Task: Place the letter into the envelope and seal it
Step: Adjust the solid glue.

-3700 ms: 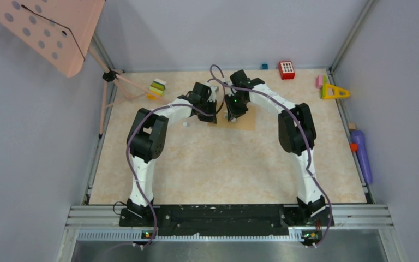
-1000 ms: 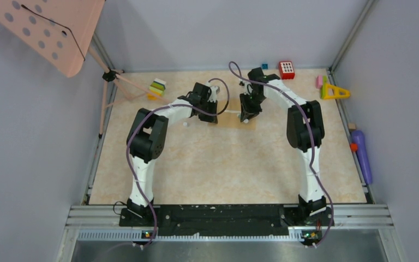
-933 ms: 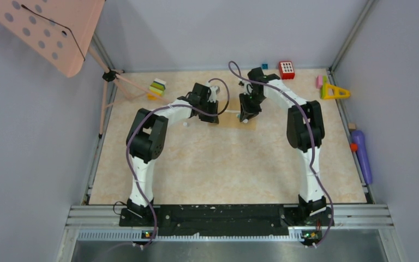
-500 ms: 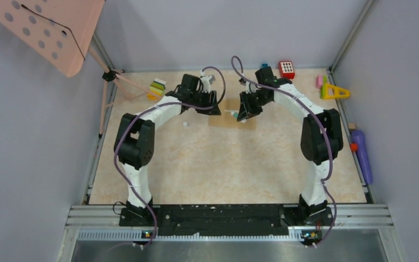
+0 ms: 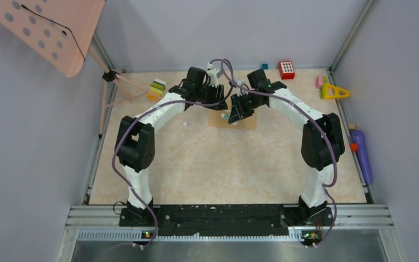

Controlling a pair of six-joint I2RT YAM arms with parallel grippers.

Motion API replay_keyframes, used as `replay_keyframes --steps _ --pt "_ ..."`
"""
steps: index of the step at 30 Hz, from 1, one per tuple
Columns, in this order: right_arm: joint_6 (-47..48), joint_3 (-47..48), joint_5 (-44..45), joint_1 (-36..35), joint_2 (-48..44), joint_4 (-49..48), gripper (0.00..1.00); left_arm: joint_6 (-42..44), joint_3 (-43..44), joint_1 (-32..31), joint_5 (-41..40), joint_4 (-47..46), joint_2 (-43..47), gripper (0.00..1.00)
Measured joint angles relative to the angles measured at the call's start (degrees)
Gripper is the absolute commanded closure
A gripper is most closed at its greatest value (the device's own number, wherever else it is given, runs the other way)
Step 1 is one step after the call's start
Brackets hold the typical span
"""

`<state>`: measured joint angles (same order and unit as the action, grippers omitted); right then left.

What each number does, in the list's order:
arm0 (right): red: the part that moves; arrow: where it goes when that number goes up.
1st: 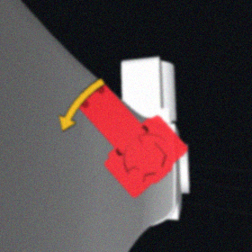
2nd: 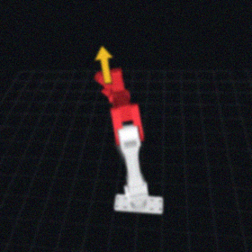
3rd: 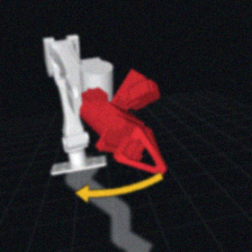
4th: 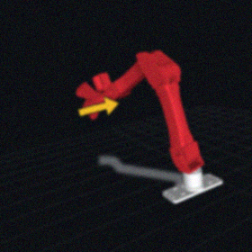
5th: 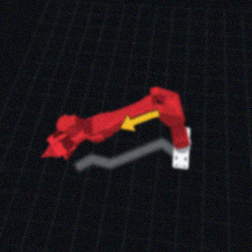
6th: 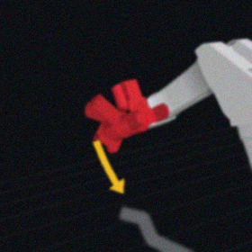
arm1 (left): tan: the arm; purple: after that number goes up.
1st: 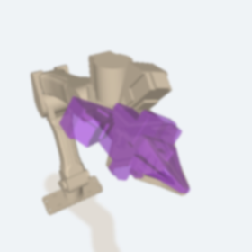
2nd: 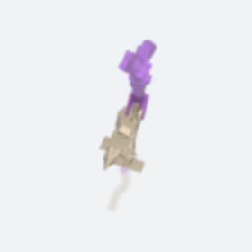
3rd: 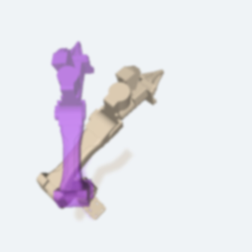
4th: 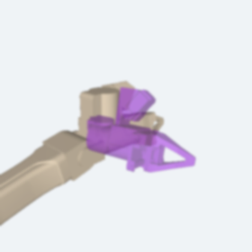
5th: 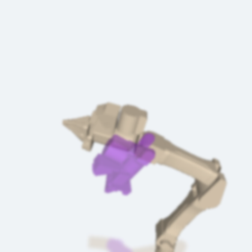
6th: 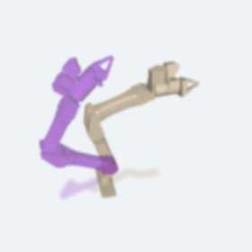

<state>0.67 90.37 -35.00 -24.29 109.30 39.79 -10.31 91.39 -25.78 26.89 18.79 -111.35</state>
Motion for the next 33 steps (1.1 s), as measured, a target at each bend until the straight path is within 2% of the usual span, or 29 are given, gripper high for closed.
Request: replay_keyframes --steps 7,15,29,33 --pt "-2.97 0.02 0.68 0.0 0.0 -1.4 1.0 0.63 -0.15 -2.82 -0.72 1.14 -1.6 0.58" --pt "-6.08 0.02 1.55 0.7 -0.37 -2.73 1.0 1.46 -1.77 -2.95 -0.83 0.31 -1.66 0.64" --pt "-7.96 -0.74 7.43 1.51 -3.5 -7.63 1.0 1.31 -2.4 -2.89 0.46 0.24 -1.66 0.66" --pt "-7.85 -0.83 9.14 1.51 -3.5 -7.63 1.0 0.9 -2.71 -2.89 0.48 0.2 -1.66 0.64"
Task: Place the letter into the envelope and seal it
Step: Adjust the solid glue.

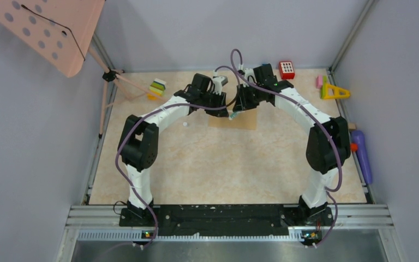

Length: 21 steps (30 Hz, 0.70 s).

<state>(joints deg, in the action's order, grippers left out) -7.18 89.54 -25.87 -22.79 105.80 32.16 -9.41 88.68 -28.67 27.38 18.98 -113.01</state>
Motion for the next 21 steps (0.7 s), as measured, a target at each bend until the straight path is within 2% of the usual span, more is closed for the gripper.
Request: replay_keyframes --steps 8,14,21 --pt "1.51 0.0 5.35 0.02 0.0 0.2 1.0 -2.58 -2.99 3.13 0.44 -2.4 0.0 0.54" --pt "1.33 0.66 4.13 0.13 0.15 2.08 1.0 -2.16 -5.88 5.35 12.15 -6.88 0.0 0.49" --pt "-0.81 4.31 -3.37 1.14 3.72 5.18 1.0 4.26 -5.7 3.72 24.65 -7.74 0.57 0.5"
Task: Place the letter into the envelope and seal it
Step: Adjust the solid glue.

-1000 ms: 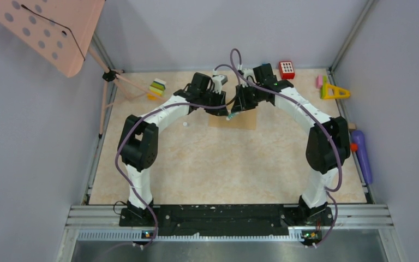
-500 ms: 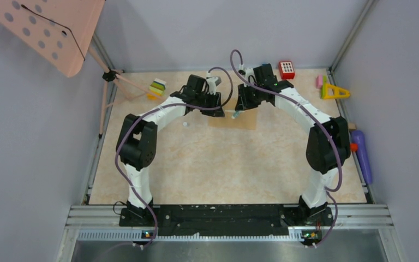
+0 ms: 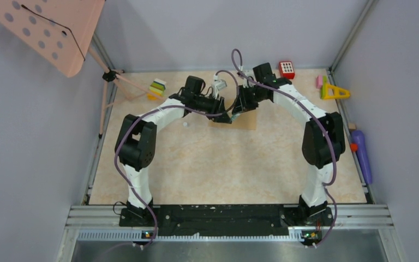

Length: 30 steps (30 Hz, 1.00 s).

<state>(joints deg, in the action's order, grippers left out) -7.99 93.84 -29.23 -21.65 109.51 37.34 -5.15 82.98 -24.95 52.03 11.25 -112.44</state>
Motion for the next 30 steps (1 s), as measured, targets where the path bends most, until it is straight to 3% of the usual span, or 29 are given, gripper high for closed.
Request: replay_keyframes --steps 23,25,30 --pt "-2.43 1.11 -12.46 1.68 2.78 5.57 1.0 14.32 0.48 -1.86 2.36 7.15 0.09 0.5" --pt "-2.71 1.11 -13.16 1.84 2.78 5.6 1.0 15.32 0.48 -2.19 2.36 7.89 0.09 0.55" --pt "-2.84 1.11 -14.51 1.95 2.78 5.97 1.0 16.04 0.48 -2.89 2.25 8.76 0.09 0.78"
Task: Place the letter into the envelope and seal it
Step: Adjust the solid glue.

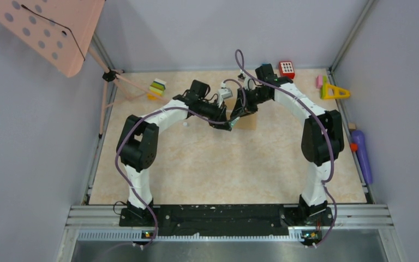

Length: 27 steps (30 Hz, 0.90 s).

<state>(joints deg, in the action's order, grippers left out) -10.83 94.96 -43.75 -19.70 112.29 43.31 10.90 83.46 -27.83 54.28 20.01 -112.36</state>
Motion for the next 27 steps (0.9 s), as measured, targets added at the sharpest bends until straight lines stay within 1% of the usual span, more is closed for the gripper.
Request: replay_keyframes --steps 2,3,5,8,10,12,13,16,17,18,20,21,22,24,27 --pt "0.0 0.0 -0.15 0.0 0.0 0.0 1.0 -0.13 0.13 -0.04 0.04 0.28 0.0 0.78" --pt "-0.04 0.0 -0.22 0.02 0.0 -0.02 1.0 -0.22 0.17 -0.04 0.07 0.35 0.0 0.76" --pt "-0.26 0.0 -0.37 0.02 0.0 -0.22 1.0 -0.5 0.31 -0.04 0.07 0.44 0.0 0.65" --pt "-0.37 0.0 -0.57 0.02 0.0 -0.37 1.0 -1.03 0.46 -0.02 -0.04 0.46 0.0 0.57" --pt "-0.39 0.0 -0.63 0.02 0.0 -0.37 1.0 -1.38 0.55 -0.04 -0.11 0.22 0.0 0.55" --pt "-0.46 0.0 -1.01 0.02 0.0 -0.39 1.0 -1.6 0.55 -0.04 -0.13 0.11 0.0 0.58" --pt "-0.61 0.0 -1.2 0.02 0.0 -0.39 1.0 -1.57 0.55 -0.04 -0.13 0.09 0.0 0.62" --pt "-0.9 0.0 -1.6 0.02 0.0 -0.42 1.0 -1.88 0.55 -0.04 -0.11 0.07 0.0 0.79" --pt "-0.92 0.0 -1.55 0.02 0.0 -0.5 1.0 -1.73 0.55 -0.04 0.02 0.04 0.0 0.83" --pt "-0.98 0.0 -1.57 0.02 0.0 -0.68 1.0 -1.88 0.57 -0.04 0.44 0.13 0.0 0.85" --pt "-0.98 0.0 -1.64 0.02 0.0 -0.61 1.0 -1.95 0.63 -0.09 0.61 0.15 0.0 0.87" --pt "-0.98 0.0 -1.79 0.02 0.0 -0.59 0.9 -1.97 0.66 -0.09 0.61 0.15 0.0 0.87" --pt "-0.92 0.0 -1.88 0.02 0.0 -0.5 0.82 -2.01 0.66 -0.09 0.72 0.13 0.0 0.87" --pt "-0.48 0.15 -2.05 0.02 0.0 -0.2 0.74 -2.03 0.66 -0.09 1.01 0.13 0.0 0.87" --pt "0.9 1.01 -1.92 0.02 0.0 1.03 0.66 -2.56 0.66 -0.09 1.57 -0.44 0.0 0.85"
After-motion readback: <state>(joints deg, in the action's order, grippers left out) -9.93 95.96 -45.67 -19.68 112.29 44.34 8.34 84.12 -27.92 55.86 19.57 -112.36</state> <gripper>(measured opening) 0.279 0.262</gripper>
